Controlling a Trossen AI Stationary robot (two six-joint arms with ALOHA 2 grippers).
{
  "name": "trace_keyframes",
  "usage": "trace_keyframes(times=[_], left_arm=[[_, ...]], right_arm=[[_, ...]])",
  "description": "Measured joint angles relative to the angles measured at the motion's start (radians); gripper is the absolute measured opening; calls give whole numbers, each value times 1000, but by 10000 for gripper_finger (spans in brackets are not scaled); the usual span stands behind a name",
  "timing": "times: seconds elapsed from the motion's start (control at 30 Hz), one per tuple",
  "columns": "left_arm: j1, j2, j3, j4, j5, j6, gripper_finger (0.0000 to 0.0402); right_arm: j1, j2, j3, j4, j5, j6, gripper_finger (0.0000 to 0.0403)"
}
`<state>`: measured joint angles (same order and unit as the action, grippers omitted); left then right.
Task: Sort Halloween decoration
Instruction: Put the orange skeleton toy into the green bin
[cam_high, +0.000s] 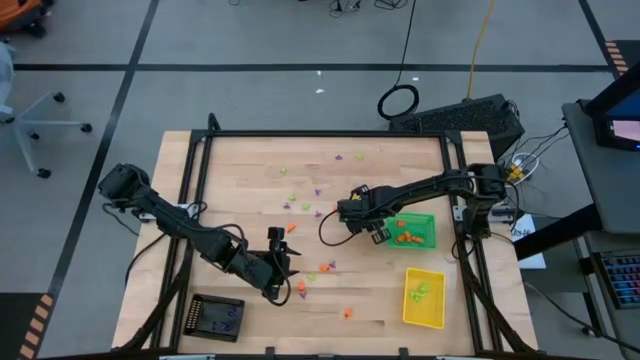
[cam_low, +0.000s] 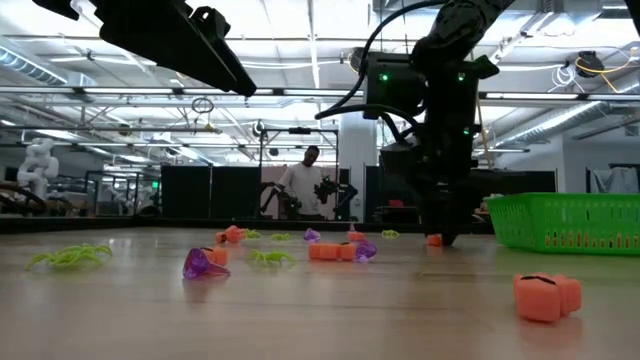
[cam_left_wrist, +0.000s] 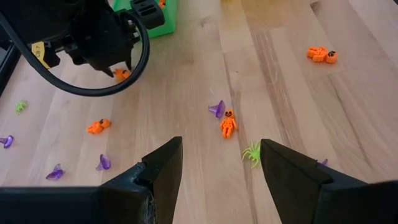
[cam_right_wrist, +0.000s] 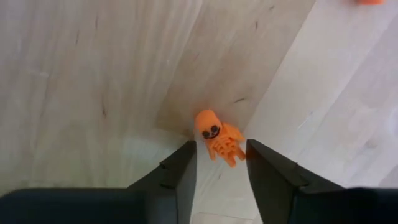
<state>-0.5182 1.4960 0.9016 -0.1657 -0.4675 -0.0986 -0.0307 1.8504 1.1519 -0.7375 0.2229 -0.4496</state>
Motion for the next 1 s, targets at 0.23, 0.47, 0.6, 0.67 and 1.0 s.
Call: trace_keyframes(times=[0.23,0.47,0.6,0.67,1.0], left_arm=[[0,0,0,0,0,0,212],[0,0,0,0,0,0,212],[0,0,0,0,0,0,212],[0,0,0,0,0,0,212],[0,0,0,-1,0,0,212]], right_arm=[[-1,1,0,2,-17,0,89],[-1,1,0,3,-18,45,61],[0,1,0,4,-20,84,47],[-1,1,0,4,-40,100,43],[53,-87,-1,-8,-80,241,38]])
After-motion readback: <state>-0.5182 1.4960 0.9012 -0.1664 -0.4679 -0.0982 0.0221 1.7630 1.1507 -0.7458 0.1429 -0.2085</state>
